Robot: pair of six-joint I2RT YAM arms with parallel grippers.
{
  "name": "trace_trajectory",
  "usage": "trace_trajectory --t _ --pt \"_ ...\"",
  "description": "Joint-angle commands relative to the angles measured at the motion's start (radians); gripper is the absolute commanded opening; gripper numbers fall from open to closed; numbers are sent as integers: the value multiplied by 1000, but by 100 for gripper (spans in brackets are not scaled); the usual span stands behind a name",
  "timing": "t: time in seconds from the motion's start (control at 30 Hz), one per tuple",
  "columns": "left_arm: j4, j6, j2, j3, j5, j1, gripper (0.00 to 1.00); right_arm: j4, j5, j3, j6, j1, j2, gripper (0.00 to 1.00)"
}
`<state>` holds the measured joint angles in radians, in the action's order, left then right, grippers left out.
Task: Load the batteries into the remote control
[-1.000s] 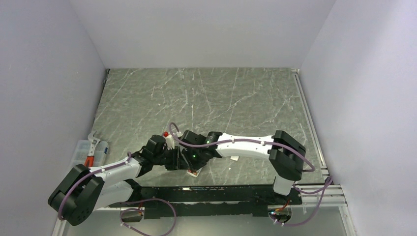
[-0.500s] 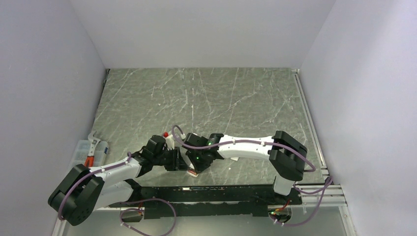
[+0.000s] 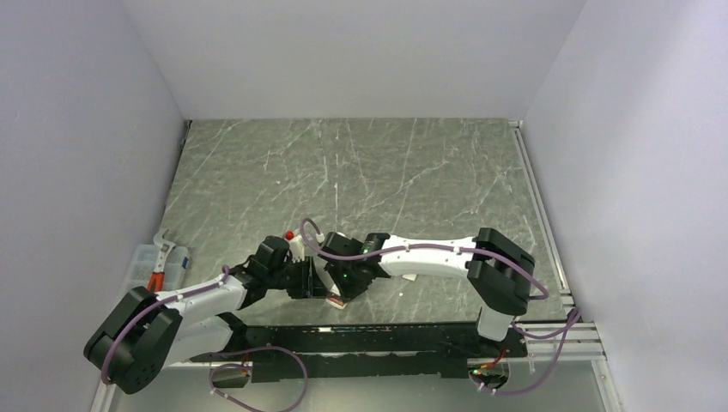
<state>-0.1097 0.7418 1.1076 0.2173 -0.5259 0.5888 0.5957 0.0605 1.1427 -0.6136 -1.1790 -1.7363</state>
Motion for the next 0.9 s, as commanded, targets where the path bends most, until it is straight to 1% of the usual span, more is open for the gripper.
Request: trace_trajectory --t 0.0,0.57,0.87 --pt "-11 -21 -17 20 -1 5 31 -26 -1 6 -10 7 -17 17" --pt "-12 -25 -8 29 -11 5 30 -55 21 6 -12 21 -38 16" --pt "1 -28 -18 33 -12 5 30 -74 42 6 -21 22 -57 11"
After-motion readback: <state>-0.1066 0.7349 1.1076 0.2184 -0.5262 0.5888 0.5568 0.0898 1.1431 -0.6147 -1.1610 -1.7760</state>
